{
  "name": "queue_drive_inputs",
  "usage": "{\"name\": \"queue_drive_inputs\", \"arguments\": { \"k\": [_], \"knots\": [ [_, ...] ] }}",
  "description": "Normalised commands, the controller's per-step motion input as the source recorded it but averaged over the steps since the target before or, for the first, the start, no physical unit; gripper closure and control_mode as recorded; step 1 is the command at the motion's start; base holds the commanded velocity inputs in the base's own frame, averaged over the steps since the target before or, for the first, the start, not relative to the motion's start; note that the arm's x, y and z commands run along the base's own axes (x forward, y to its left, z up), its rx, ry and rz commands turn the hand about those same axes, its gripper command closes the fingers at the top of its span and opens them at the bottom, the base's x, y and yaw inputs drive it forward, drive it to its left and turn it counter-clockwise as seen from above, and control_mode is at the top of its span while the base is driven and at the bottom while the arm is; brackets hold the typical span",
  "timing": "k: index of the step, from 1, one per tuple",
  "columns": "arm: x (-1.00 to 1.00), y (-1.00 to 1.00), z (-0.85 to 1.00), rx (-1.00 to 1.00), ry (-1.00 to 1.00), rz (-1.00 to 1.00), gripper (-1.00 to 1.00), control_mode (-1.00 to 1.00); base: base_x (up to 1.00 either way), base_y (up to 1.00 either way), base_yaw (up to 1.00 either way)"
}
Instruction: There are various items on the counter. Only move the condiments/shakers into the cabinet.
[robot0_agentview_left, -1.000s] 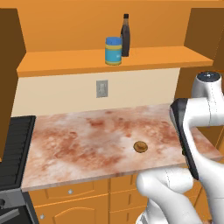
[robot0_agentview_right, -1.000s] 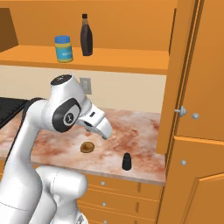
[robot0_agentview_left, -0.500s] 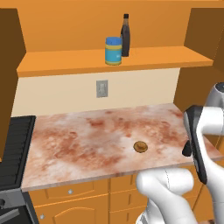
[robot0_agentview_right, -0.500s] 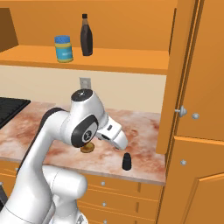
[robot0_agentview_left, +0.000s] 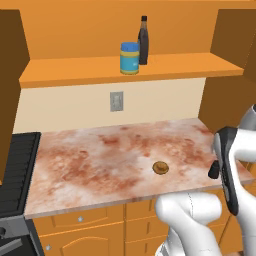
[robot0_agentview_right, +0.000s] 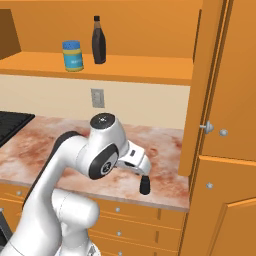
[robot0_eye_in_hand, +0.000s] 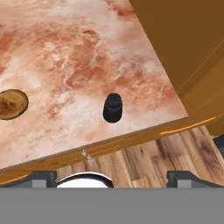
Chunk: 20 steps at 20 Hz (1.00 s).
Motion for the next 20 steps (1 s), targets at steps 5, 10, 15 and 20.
{"name": "queue_drive_inputs", "arguments": {
  "k": [5, 10, 15, 20],
  "knots": [
    [0.0, -0.03, -0.15, 0.0, 0.09, 0.22, -1.0, -1.0, 0.0, 0.0, 0.0],
    [0.08, 0.0, -0.13, 0.0, 0.0, 0.06, -1.0, -1.0, 0.0, 0.0, 0.0],
    [0.27, -0.07, -0.2, -0.01, 0.0, 0.0, -1.0, -1.0, 0.0, 0.0, 0.0],
    [0.33, -0.16, -0.23, 0.0, 0.0, 0.0, -1.0, -1.0, 0.0, 0.0, 0.0]
  ]
}}
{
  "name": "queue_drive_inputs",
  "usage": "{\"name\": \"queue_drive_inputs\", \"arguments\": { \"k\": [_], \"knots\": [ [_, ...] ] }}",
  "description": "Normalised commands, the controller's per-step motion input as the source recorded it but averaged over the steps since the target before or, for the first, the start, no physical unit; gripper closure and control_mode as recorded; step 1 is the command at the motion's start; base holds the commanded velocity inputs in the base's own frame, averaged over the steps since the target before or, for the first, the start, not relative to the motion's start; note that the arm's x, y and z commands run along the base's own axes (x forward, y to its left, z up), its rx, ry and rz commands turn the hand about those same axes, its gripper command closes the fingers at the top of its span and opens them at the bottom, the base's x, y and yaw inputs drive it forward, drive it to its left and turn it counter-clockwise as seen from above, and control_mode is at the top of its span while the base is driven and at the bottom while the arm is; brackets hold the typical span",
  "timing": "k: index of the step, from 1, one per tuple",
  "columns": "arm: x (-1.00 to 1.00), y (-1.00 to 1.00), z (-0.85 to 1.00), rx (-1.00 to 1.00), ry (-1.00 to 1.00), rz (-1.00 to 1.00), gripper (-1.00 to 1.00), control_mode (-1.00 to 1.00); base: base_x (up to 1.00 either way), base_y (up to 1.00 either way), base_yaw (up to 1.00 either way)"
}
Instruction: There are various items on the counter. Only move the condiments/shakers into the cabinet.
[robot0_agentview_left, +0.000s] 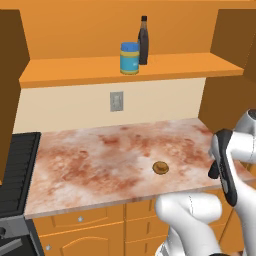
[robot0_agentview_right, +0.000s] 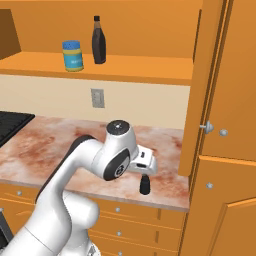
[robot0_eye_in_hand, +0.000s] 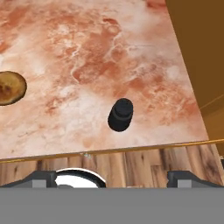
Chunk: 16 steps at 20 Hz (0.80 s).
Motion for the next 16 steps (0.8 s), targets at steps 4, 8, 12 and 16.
{"name": "queue_drive_inputs", "arguments": {
  "k": [4, 8, 12, 16],
  "knots": [
    [0.32, -0.24, -0.26, 0.0, 0.0, 0.0, -1.0, -1.0, 0.0, 0.0, 0.0],
    [0.29, -0.19, -0.25, 0.0, 0.0, 0.0, -1.0, -1.0, 0.0, 0.0, 0.0],
    [0.25, -0.04, -0.18, 0.0, 0.0, 0.0, -1.0, -1.0, 0.0, 0.0, 0.0],
    [0.13, 0.0, -0.09, 0.0, 0.04, 0.0, -1.0, -1.0, 0.0, 0.0, 0.0]
  ]
}}
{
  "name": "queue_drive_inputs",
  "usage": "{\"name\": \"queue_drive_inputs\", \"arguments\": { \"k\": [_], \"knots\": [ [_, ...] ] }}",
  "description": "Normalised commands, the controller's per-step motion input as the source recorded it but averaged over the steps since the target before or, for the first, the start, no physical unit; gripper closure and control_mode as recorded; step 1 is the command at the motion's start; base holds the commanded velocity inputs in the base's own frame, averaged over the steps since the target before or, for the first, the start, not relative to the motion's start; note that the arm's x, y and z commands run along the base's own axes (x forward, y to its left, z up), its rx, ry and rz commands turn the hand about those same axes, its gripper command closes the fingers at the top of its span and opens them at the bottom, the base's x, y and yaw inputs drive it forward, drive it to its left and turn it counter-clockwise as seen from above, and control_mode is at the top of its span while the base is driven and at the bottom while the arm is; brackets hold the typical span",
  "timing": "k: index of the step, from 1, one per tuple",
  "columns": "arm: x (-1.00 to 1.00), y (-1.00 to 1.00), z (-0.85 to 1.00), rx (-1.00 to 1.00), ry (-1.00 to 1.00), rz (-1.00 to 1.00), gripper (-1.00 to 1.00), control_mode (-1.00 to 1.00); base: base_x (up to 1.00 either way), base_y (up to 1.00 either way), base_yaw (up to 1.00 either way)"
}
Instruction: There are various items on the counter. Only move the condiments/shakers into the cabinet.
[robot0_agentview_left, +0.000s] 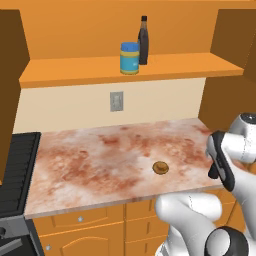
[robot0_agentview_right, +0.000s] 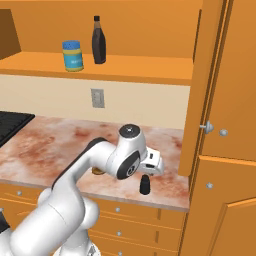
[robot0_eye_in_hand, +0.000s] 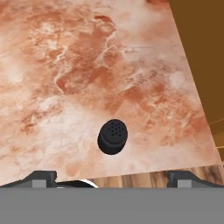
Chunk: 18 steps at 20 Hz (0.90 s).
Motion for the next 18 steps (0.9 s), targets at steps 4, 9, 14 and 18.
{"name": "queue_drive_inputs", "arguments": {
  "k": [4, 9, 14, 18],
  "knots": [
    [0.03, -0.03, -0.19, 0.0, 0.05, 0.0, -1.0, -1.0, 0.0, 0.0, 0.0],
    [0.0, -0.04, -0.27, 0.0, 0.02, 0.0, -1.0, -1.0, 0.0, 0.0, 0.0],
    [0.03, 0.0, -0.21, 0.0, 0.0, 0.0, -1.0, -1.0, 0.0, 0.0, 0.0],
    [0.11, 0.0, -0.16, 0.0, 0.0, 0.0, -1.0, -1.0, 0.0, 0.0, 0.0]
  ]
}}
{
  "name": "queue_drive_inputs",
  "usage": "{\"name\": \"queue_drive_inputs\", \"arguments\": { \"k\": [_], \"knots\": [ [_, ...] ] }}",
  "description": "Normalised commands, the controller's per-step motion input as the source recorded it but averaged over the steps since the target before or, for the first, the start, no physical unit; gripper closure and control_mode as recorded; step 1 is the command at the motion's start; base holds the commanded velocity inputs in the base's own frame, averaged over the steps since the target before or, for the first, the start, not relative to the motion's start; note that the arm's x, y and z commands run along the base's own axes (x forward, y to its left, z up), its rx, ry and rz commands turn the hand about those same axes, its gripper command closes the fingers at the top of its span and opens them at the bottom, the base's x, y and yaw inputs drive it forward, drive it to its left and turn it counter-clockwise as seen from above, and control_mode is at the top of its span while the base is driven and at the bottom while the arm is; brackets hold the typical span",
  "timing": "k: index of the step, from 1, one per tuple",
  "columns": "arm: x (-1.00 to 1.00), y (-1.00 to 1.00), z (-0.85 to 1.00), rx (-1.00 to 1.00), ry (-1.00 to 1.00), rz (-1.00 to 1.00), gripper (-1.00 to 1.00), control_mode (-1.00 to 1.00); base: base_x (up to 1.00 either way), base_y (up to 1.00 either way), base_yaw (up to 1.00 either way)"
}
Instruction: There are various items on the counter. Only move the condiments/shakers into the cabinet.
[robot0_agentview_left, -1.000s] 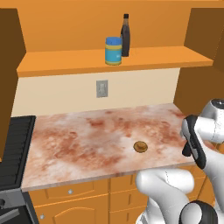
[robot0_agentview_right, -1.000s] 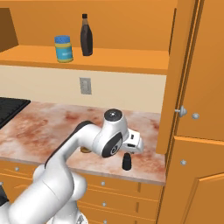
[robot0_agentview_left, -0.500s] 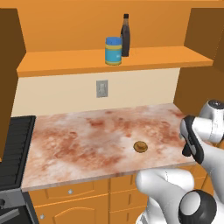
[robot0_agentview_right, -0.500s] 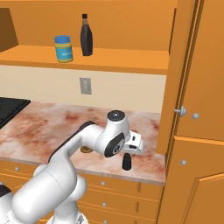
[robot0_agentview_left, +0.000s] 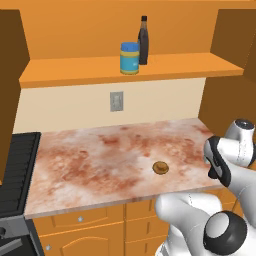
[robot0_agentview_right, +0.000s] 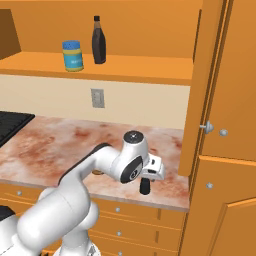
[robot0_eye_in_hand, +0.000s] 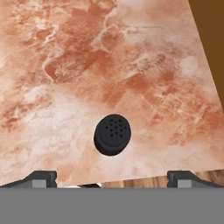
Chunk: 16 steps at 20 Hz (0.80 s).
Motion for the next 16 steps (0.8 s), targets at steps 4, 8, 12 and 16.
{"name": "queue_drive_inputs", "arguments": {
  "k": [4, 8, 12, 16],
  "knots": [
    [0.13, 0.0, -0.13, 0.0, 0.0, 0.0, -1.0, -1.0, 0.0, 0.0, 0.0],
    [0.11, 0.0, -0.12, 0.0, 0.0, 0.0, -1.0, -1.0, 0.0, 0.0, 0.0],
    [0.11, 0.0, -0.12, 0.0, 0.0, 0.0, -1.0, -1.0, 0.0, 0.0, 0.0],
    [0.1, -0.01, -0.11, 0.0, 0.0, 0.0, -1.0, -1.0, 0.0, 0.0, 0.0]
  ]
}}
